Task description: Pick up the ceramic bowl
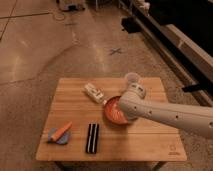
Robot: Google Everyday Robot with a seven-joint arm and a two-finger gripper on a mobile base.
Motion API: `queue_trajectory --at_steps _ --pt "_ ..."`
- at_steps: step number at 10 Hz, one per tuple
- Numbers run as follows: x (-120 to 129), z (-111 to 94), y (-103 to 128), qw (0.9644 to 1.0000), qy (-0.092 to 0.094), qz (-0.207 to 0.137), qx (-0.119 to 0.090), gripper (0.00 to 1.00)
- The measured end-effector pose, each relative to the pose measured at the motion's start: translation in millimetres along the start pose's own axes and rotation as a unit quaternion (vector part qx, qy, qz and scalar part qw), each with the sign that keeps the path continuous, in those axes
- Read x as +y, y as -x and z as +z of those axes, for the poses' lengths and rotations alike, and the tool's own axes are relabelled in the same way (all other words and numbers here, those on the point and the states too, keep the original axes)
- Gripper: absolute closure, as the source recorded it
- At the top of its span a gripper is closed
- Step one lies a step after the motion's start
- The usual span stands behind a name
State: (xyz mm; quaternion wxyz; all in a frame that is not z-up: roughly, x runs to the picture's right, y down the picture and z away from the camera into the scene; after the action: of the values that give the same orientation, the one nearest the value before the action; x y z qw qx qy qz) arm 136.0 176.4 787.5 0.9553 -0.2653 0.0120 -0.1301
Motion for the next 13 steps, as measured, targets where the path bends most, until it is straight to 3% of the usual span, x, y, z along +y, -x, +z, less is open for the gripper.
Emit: queue_trajectory --at_steps 1,5,6,8,11,13 --pt "0.7 -0.9 5.1 1.0 0.004 -0.008 -0.003 0.8" --pt "1.7 -0.6 10.1 0.9995 0.021 -0.023 -0.008 0.4" --pt "1.2 2.5 12.8 0.9993 0.025 -0.025 -0.014 0.26" --pt "2.2 7.4 12.6 0.9989 0.034 -0.026 -0.019 0.2" --pt "4.8 17.8 13.0 0.9983 0.044 -0.025 -0.027 0.2" --pt "4.7 24.6 13.9 0.9986 0.032 -0.026 -0.034 0.2"
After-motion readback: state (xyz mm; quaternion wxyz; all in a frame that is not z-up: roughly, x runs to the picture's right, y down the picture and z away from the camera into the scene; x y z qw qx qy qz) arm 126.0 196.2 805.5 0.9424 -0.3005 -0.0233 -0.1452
